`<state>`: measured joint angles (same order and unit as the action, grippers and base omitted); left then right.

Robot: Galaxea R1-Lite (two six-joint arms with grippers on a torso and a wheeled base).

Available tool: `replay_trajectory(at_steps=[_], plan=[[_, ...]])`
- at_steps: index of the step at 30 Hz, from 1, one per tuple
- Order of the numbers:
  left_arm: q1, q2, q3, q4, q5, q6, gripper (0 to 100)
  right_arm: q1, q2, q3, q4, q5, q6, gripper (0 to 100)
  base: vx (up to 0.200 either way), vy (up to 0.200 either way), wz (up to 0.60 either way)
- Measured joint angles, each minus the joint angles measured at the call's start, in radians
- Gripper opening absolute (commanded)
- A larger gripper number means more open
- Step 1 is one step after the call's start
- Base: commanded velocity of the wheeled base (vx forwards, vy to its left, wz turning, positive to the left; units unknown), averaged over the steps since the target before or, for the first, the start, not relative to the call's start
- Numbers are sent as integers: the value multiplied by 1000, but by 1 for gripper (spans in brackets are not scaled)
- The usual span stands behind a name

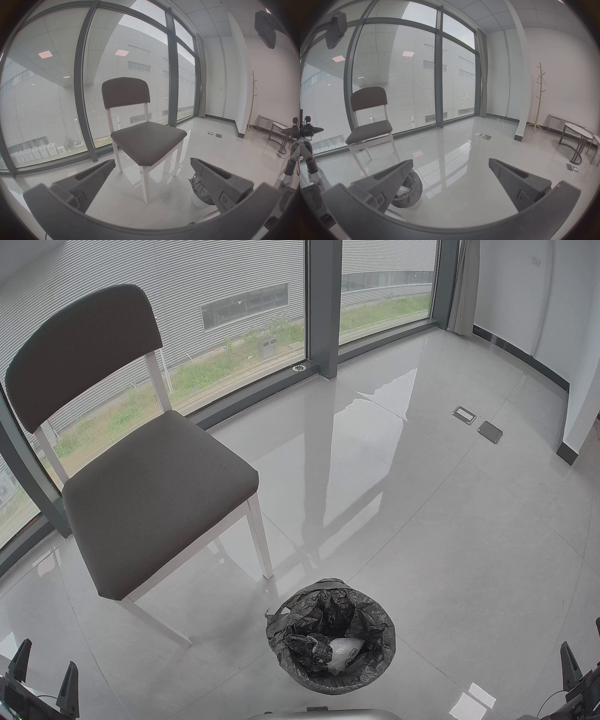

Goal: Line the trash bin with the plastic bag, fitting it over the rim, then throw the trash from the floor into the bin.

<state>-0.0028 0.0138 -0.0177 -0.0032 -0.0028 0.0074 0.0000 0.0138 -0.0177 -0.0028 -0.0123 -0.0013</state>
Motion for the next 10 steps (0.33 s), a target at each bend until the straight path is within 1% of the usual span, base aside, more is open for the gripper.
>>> replay_trajectory(at_steps=[10], plan=[[0,1,0,0,0,0,100,0,0,0,1,0,1,100,0,0,0]])
